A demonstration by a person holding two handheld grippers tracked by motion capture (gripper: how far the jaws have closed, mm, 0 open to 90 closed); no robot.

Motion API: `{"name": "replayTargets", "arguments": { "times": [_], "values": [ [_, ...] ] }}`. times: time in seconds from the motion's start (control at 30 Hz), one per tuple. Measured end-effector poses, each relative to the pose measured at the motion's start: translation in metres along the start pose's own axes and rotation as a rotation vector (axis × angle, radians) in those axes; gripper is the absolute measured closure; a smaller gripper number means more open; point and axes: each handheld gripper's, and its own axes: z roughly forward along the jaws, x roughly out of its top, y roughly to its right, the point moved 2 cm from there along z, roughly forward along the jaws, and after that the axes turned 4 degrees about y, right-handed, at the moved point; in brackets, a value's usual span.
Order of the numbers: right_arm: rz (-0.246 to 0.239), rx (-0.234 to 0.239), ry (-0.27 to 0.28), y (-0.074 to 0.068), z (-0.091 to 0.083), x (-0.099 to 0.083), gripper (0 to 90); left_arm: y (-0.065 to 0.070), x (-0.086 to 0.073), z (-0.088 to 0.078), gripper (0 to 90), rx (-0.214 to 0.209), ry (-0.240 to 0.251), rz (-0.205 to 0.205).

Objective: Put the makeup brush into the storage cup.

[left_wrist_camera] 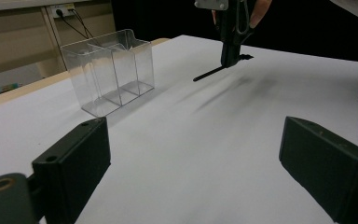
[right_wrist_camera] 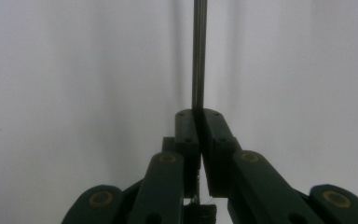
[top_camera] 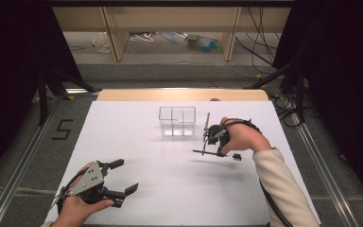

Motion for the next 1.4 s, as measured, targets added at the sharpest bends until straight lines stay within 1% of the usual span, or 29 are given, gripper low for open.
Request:
{"name": "replayTargets", "arguments": {
  "times": [0.13,0.2,0.23,0.3,0.33,0.4,0.43,0.53,0.63,0.67,0.7,0.77,0.83,0.87,0.9,0.93,0.97,1.0,1.07,1.1,1.13,1.17,1.2,1.3,1.33,1.37,1.4],
  "values": [
    [-0.007,0.009,-0.002,-0.001,0.000,0.001,86.2,0.000,0.000,0.000,8.5,0.001,0.000,0.000],
    [0.001,0.011,-0.008,-0.002,0.000,0.001,86.2,0.000,0.000,0.000,8.4,0.001,-0.001,0.005],
    [0.018,0.014,-0.023,-0.003,-0.001,0.001,86.2,0.000,0.000,0.000,8.4,0.000,0.000,0.000],
    [0.018,0.017,-0.025,-0.004,-0.001,0.001,86.1,0.000,0.000,0.000,8.4,0.000,0.000,0.001],
    [0.030,0.015,-0.031,-0.006,-0.002,0.002,86.1,0.000,0.000,0.000,8.5,0.001,-0.001,0.001],
    [0.032,0.022,-0.033,-0.007,-0.002,0.002,86.1,0.000,0.000,0.000,8.5,0.001,-0.001,0.001],
    [0.012,0.015,-0.028,-0.007,-0.001,0.003,86.2,0.000,0.000,0.000,8.5,0.001,-0.001,0.001],
    [-0.002,0.014,-0.026,-0.007,-0.001,0.003,86.1,0.000,0.000,0.000,8.5,0.001,-0.001,0.001],
    [0.002,0.017,-0.032,-0.009,-0.002,0.005,86.1,0.000,0.000,0.000,8.4,0.001,0.000,0.001],
    [0.019,0.026,-0.038,-0.010,-0.003,0.006,86.1,0.000,0.000,0.000,8.4,0.001,-0.001,0.001],
    [0.017,0.025,-0.035,-0.011,-0.003,0.006,86.1,0.000,0.000,0.000,8.4,0.001,-0.002,0.001],
    [-0.013,0.019,-0.019,-0.010,-0.002,0.007,86.1,0.000,0.000,0.000,8.5,0.001,-0.001,0.001],
    [-0.018,0.021,-0.020,-0.011,-0.002,0.008,86.1,0.000,0.000,0.000,8.4,0.001,-0.001,0.002],
    [-0.039,0.018,-0.012,-0.010,-0.001,0.008,86.1,0.000,0.000,0.000,8.5,0.001,-0.001,0.001],
    [-0.025,0.019,-0.019,-0.012,-0.002,0.009,86.1,0.000,0.000,0.000,8.5,0.002,-0.001,0.001],
    [-0.028,0.017,-0.019,-0.012,-0.002,0.010,86.1,0.000,0.000,0.000,8.4,0.001,-0.001,0.008],
    [-0.047,0.021,-0.012,-0.012,-0.002,0.010,86.1,0.000,0.000,0.000,8.4,0.000,-0.001,0.004],
    [-0.043,0.022,-0.015,-0.013,-0.002,0.010,86.2,0.000,0.000,0.000,8.4,0.001,-0.001,0.001],
    [-0.053,0.015,-0.013,-0.014,-0.002,0.011,86.1,0.000,0.000,0.000,8.5,0.000,-0.001,0.004],
    [-0.032,0.024,-0.020,-0.016,-0.003,0.012,86.1,0.000,0.000,0.000,8.5,0.001,-0.002,0.001],
    [-0.053,0.022,-0.016,-0.015,-0.002,0.012,86.1,0.000,0.000,0.000,8.4,0.002,-0.002,0.001],
    [-0.047,0.018,-0.020,-0.017,-0.002,0.013,86.2,0.000,0.000,0.000,8.5,0.002,-0.002,0.003],
    [-0.050,0.025,-0.023,-0.017,-0.002,0.013,86.1,0.000,0.000,0.000,8.5,0.001,-0.002,0.003],
    [-0.071,0.015,-0.019,-0.018,-0.001,0.015,86.1,0.000,0.000,0.000,8.5,-0.002,-0.003,0.011],
    [-0.045,0.023,-0.027,-0.021,-0.003,0.016,86.1,0.000,0.000,0.000,8.5,-0.003,-0.003,0.012],
    [-0.059,0.020,-0.024,-0.021,-0.003,0.016,86.1,-0.001,0.000,0.000,8.5,-0.003,-0.003,0.013],
    [-0.055,0.020,-0.020,-0.023,-0.003,0.017,86.1,0.000,0.000,0.000,8.4,-0.003,-0.004,0.012]
  ]
}}
